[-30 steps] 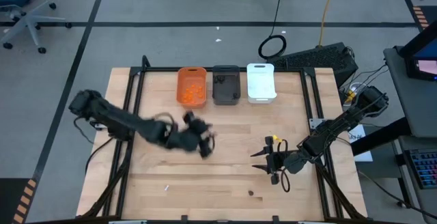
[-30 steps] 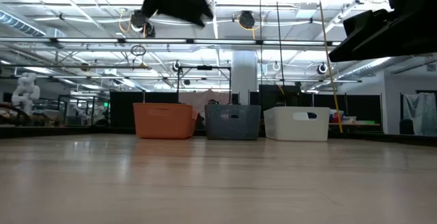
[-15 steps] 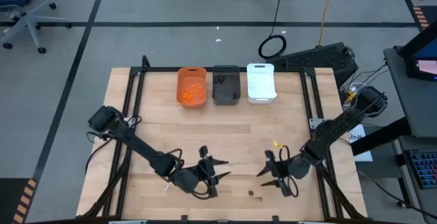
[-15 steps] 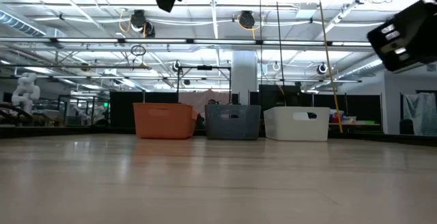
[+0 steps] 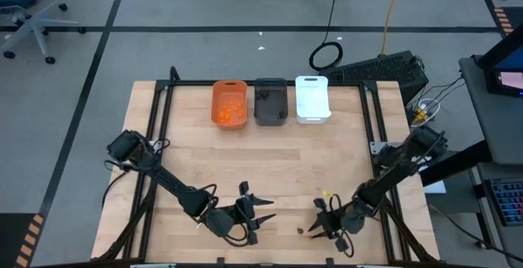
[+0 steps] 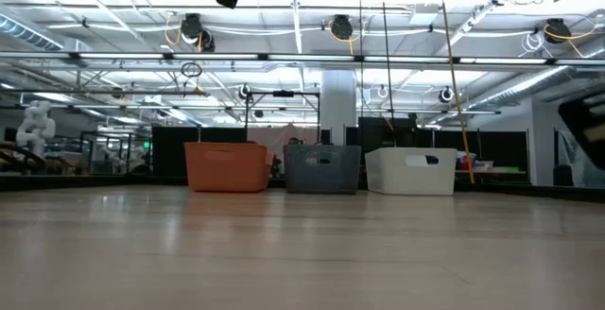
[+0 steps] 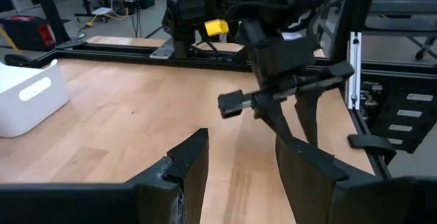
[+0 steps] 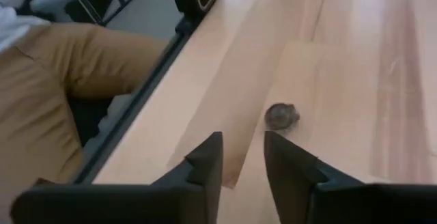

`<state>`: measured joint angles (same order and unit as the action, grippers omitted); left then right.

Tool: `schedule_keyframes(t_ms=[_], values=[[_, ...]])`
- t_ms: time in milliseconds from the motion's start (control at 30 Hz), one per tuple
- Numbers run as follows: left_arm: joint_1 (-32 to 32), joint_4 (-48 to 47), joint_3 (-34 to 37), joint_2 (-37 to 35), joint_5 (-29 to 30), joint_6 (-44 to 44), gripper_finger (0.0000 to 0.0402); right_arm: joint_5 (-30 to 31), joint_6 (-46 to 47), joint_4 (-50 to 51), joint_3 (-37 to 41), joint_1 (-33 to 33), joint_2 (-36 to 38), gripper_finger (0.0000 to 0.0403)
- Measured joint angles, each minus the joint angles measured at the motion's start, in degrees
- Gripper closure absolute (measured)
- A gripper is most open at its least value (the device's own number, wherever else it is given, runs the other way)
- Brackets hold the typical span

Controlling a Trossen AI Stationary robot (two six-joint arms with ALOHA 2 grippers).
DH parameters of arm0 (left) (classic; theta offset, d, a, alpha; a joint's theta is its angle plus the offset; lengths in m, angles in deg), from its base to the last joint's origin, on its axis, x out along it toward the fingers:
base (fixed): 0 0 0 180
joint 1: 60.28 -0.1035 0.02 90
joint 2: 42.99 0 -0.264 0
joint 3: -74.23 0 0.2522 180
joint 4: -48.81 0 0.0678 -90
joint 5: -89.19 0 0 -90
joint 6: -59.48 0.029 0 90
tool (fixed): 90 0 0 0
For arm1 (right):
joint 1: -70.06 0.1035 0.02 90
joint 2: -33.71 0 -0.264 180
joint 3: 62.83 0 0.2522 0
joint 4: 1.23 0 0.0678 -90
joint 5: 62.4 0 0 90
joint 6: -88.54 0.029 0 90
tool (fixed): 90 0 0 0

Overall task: Sort Halloween decoration
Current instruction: Put the black skull toy into the black bin

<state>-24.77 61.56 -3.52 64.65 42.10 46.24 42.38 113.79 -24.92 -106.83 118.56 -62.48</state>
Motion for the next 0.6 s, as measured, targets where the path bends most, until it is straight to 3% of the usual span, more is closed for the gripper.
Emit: schedule_keyframes(t_ms=[333, 600], values=[[-0.98, -2.14, -0.02, 0.0, 0.0, 0.09, 0.0233, -9.02, -7.03, -0.03, -7.51, -2.61, -9.85, 0.0394], [-0.98, -2.28, -0.02, 0.0, -0.04, 0.01, 0.0233, -9.53, -11.35, -0.49, -8.64, -7.15, -12.09, 0.0399]])
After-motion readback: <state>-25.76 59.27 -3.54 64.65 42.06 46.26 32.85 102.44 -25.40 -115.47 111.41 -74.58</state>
